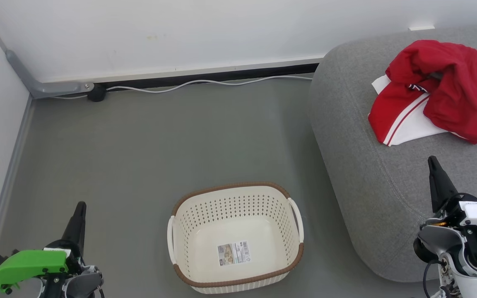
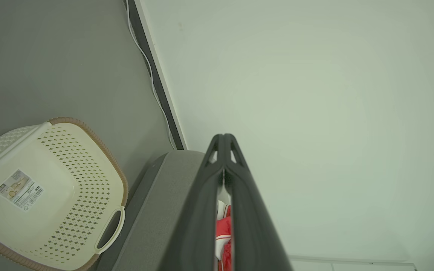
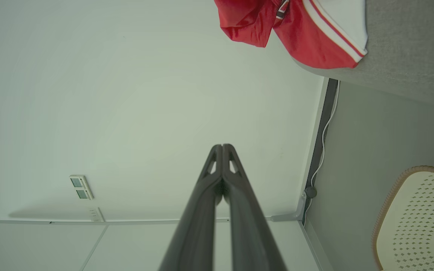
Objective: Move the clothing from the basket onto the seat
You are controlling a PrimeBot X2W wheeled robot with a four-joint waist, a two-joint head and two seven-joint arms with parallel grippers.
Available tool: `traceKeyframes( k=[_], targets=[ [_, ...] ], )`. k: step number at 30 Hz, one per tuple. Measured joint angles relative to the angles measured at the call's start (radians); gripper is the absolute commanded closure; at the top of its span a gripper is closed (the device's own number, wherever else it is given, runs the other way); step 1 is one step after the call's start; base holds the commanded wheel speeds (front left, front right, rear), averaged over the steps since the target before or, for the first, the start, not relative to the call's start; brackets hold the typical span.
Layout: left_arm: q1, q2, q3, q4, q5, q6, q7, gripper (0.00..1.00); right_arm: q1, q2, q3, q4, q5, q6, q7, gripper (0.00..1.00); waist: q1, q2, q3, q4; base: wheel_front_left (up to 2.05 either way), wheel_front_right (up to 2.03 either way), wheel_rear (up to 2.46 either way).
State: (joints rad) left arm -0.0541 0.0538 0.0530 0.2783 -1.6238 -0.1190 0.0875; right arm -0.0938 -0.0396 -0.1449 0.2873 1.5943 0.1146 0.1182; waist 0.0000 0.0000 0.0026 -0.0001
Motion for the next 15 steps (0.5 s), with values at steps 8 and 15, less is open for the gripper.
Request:
traceKeyframes(
  k=[8,15],
  targets=[
    [0.000,0.000,0.000,0.001,0.000,0.000,0.000,1.00,0.000,0.000,0.001,0.000,0.000,0.000,0.000,1.00,0.0000,0.0000,0.000,0.000,0.00,0.00,0.00],
    [-0.001,0.000,0.001,0.002,0.000,-0.001,0.000,1.00,0.000,0.000,0.001,-0.001,0.000,0.000,0.000,1.00,0.0000,0.0000,0.000,0.000,0.00,0.00,0.00]
  ],
)
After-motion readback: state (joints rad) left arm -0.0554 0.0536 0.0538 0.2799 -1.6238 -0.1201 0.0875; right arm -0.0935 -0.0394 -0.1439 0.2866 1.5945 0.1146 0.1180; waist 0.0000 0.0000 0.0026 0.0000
